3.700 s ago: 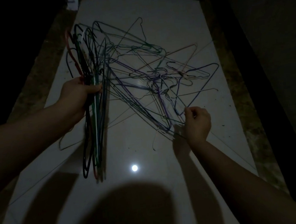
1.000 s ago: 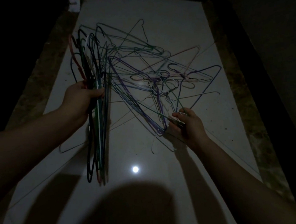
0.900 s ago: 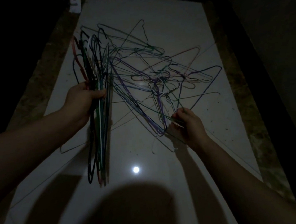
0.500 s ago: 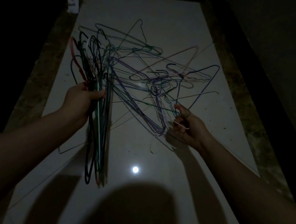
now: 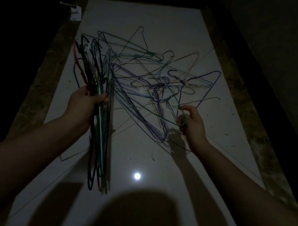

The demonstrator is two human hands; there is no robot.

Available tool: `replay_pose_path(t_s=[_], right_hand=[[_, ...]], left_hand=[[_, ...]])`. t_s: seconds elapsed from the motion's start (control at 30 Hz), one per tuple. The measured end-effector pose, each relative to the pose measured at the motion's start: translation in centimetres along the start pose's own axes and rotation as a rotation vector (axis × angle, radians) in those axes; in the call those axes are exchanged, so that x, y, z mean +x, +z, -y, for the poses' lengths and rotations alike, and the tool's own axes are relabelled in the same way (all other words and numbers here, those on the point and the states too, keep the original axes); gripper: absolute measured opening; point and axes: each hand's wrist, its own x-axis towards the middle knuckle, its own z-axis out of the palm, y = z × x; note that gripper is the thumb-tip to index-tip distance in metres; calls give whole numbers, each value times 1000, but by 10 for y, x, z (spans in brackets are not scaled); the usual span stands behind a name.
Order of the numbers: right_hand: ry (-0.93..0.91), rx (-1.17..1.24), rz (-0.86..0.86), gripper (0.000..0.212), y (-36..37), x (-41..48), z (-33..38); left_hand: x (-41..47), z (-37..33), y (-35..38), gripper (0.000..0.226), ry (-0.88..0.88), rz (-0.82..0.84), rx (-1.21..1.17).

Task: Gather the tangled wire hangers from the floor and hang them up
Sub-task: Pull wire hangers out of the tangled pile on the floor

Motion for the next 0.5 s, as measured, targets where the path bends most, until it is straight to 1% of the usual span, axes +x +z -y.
replay_pose_path(t_s=[0.17,0.27,0.33,0.4,0.5], right_hand=[[-126,-45,6,30,10,-11,19],[-153,16,34,32,20,-15,29],[-164,21,58,32,26,-17,33],[-185,23,89,26,35,-20,38],[-227,-4,100,20,49,-24,41]], left_hand=[[1,-11,5,32,36,-28,-47],[-3,-16,13,34,60,-13,-53],[-7,-19,21,31,69,-4,-77],[-10,-22,27,28,70,9,-101],[-11,-22,34,29,69,20,-102]])
